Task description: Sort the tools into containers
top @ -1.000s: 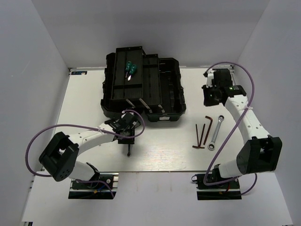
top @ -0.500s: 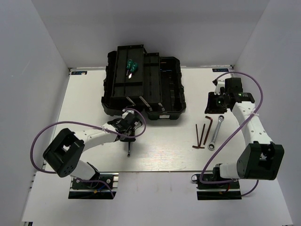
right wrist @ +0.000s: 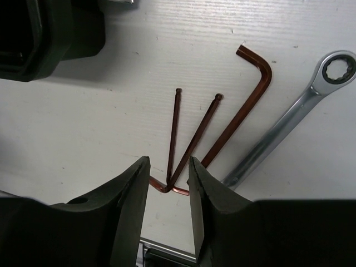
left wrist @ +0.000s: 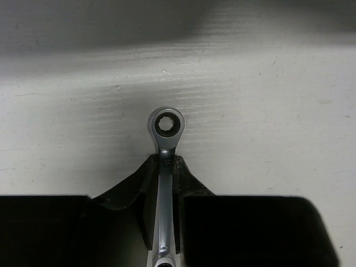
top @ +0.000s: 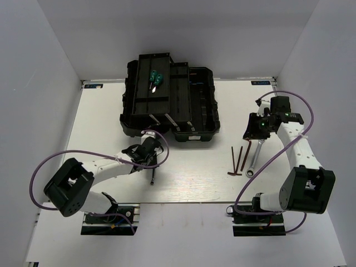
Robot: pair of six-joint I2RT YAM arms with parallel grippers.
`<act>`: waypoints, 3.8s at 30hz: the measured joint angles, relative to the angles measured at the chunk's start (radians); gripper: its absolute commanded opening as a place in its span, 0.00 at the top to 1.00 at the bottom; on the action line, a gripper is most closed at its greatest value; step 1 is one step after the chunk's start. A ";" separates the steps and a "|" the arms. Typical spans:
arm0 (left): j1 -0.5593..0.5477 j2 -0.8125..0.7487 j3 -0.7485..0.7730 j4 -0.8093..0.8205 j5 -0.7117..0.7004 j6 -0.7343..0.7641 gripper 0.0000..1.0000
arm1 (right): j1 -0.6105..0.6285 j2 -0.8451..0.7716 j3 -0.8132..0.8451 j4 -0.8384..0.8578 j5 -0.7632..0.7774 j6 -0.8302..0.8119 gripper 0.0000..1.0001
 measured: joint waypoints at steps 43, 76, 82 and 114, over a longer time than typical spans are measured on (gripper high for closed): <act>-0.195 0.048 0.089 -0.298 -0.040 -0.100 0.89 | -0.049 -0.012 -0.087 -0.014 -0.057 0.020 0.54; -0.143 0.488 1.326 -0.573 -0.056 0.191 1.00 | -0.060 -0.060 -0.176 -0.011 -0.081 -0.027 0.51; -0.019 0.763 1.664 -0.616 -0.085 0.224 1.00 | -0.060 -0.085 -0.186 -0.016 -0.066 -0.066 0.94; 0.122 0.859 1.676 -0.530 0.073 0.298 0.28 | -0.060 -0.055 -0.203 -0.036 0.066 -0.082 0.60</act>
